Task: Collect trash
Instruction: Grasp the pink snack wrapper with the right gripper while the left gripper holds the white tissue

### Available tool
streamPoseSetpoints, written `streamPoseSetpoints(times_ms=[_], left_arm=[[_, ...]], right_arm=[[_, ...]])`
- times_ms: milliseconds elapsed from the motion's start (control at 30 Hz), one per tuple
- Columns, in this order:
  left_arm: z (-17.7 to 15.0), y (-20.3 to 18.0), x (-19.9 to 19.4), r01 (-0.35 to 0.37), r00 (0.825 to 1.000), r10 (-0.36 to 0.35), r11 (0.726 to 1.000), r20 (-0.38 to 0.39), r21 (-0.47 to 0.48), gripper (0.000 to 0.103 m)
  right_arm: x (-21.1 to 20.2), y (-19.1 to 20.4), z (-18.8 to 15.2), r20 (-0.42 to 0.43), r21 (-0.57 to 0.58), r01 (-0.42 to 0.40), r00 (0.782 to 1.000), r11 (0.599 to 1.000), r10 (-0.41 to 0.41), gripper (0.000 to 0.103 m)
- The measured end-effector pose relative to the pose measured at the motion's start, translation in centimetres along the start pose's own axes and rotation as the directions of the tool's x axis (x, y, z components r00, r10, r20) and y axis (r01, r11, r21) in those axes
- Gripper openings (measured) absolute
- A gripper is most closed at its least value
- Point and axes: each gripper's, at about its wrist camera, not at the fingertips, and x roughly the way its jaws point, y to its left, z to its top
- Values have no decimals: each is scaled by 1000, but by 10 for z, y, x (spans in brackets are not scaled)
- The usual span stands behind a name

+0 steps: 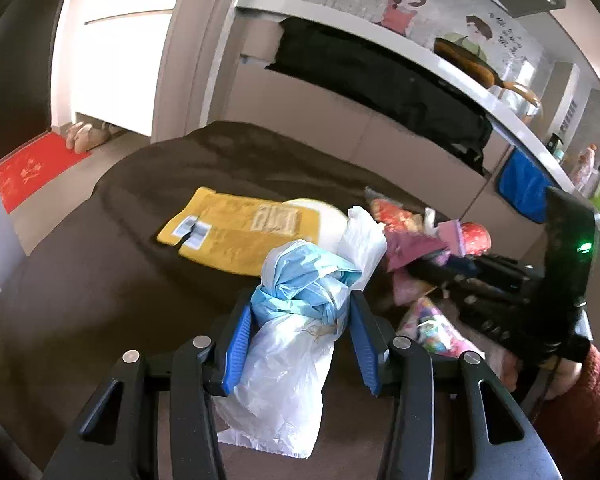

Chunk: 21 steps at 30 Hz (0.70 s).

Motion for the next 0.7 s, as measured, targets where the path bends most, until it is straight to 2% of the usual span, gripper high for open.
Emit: streamPoseSetpoints(times_ms=[100, 367, 533, 700], left_arm=[[4, -18, 0, 21, 1000, -21, 1000, 16, 9, 47], [9, -87, 8, 90, 995, -93, 993, 38, 74, 47], [6, -121, 8, 99, 994, -104, 988, 38, 120, 47], [4, -148, 4, 96, 994, -103, 982, 38, 162, 47]], right_arm=[[-29, -15, -3, 45, 37, 12, 999, 999, -14, 14], [-102, -52, -22, 134, 133, 102, 984, 986, -120, 13], [-135, -69, -40, 166, 183, 133, 972, 974, -164, 13], [-162, -87, -55, 207, 237, 125, 962, 963, -176, 13]])
